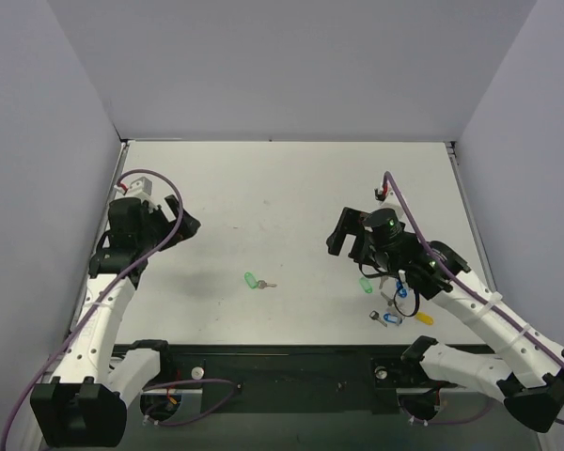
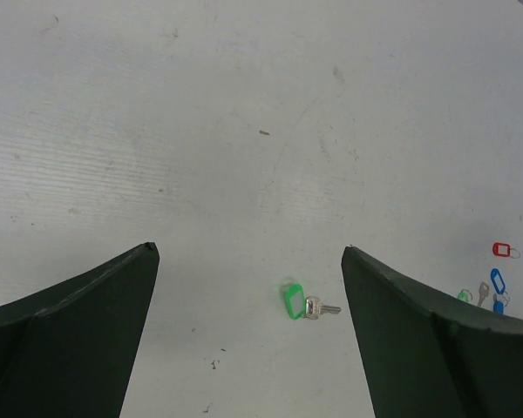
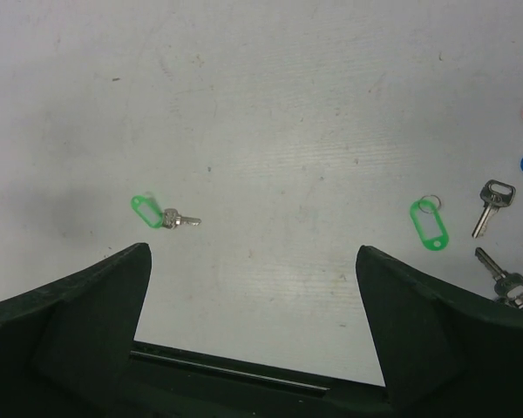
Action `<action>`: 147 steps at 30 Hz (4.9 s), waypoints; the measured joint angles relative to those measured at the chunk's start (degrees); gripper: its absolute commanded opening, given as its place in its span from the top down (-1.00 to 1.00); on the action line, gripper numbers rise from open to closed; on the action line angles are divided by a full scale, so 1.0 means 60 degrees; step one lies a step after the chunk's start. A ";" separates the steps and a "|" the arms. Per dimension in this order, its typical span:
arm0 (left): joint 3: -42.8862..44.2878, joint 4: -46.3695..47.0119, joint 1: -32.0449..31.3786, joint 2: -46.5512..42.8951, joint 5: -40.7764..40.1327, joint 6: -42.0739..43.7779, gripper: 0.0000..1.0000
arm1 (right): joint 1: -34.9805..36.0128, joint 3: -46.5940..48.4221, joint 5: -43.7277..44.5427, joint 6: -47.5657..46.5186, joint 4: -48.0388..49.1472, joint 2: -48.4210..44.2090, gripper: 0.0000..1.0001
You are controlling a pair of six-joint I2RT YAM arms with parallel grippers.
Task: Remove the keys from the keyring
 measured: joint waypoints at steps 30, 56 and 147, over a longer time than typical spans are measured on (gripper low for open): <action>-0.1304 0.0743 0.0040 -0.0648 0.0364 -0.0055 -0.94 | 0.1701 0.2244 0.2007 -0.0539 -0.1133 0.0335 -0.95; -0.1209 0.2499 -0.3432 0.3289 0.0674 0.0324 -0.67 | 0.1701 0.0860 -0.0463 -0.0670 -0.0164 -0.0222 -1.00; 0.1366 0.1362 -0.4608 0.1570 0.1730 0.0306 1.00 | 0.1701 0.1548 -0.1661 -0.0036 0.0856 -0.0579 -1.00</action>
